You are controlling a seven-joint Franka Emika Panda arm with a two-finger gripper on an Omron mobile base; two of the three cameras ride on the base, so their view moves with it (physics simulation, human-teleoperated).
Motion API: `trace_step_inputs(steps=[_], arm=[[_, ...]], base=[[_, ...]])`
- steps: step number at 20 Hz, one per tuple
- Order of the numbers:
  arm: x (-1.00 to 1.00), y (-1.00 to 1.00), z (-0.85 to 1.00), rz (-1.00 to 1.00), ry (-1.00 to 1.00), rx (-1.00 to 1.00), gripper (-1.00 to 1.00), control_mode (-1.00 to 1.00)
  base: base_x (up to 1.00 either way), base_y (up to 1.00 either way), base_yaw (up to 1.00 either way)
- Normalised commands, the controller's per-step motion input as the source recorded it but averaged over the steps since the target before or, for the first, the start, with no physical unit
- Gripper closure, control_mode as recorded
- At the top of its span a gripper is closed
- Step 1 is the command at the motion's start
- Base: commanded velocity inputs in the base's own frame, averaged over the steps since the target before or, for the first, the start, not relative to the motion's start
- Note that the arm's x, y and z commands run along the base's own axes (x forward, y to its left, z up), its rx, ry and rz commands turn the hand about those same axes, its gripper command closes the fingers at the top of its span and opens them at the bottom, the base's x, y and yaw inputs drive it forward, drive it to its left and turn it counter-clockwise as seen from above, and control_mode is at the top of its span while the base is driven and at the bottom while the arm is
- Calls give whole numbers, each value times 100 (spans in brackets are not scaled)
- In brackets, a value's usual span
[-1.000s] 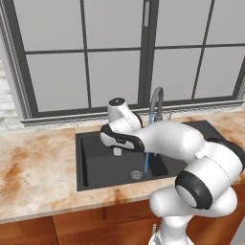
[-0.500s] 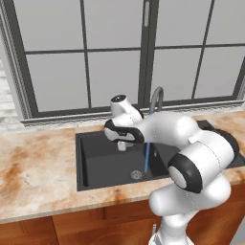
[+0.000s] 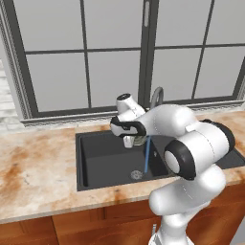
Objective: Rinse each bowl for a few seconds and place them down in the sink or on the counter.
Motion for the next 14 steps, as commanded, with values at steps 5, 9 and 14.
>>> trace_step_inputs(steps=[5, 9, 14], arm=[[8, -23, -12, -4, 0, -5, 100, -100], [3, -18, -5, -4, 0, -6, 100, -100], [-20, 24, 6, -8, -2, -4, 100, -100]], base=[[0, 0, 0], [0, 0, 0], [0, 0, 0]])
